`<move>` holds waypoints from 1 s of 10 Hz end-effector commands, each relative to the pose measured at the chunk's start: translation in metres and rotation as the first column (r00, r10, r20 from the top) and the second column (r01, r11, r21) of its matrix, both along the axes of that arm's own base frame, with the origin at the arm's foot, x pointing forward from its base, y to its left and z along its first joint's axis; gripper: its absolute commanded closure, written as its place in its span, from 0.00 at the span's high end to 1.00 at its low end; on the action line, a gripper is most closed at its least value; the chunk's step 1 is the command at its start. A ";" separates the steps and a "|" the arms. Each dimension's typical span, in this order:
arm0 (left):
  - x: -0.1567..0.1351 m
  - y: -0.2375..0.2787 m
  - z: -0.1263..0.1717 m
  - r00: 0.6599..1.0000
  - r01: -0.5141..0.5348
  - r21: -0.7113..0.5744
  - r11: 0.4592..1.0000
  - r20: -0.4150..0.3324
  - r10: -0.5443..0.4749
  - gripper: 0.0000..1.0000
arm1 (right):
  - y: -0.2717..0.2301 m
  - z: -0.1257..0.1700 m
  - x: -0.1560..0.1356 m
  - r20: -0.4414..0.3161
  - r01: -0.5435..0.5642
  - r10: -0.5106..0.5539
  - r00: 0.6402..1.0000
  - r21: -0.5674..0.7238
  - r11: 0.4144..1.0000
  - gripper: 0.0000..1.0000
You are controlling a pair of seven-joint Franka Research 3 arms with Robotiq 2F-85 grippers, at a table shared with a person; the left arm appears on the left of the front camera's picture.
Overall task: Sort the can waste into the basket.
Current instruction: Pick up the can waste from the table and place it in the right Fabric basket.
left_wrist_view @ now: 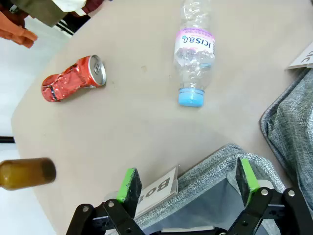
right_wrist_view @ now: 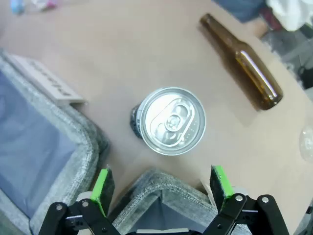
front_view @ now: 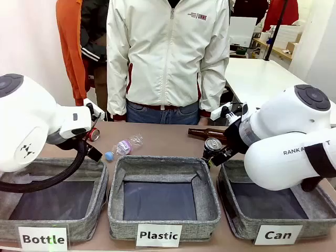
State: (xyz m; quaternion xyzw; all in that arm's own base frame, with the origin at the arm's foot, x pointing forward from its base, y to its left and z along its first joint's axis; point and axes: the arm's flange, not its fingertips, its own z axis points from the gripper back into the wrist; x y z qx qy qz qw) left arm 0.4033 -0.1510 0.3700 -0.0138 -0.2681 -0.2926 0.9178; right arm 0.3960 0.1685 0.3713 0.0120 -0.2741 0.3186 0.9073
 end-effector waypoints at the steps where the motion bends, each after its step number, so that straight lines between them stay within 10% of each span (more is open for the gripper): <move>1: 0.000 0.000 0.000 1.000 0.000 0.000 1.000 0.000 0.000 1.00 | 0.000 0.000 0.000 0.000 0.000 0.000 1.000 0.000 1.000 1.00; 10: 0.000 0.000 0.000 1.000 0.000 0.000 1.000 0.000 0.000 1.00 | 0.000 0.000 0.000 0.000 0.000 0.000 1.000 0.000 1.000 1.00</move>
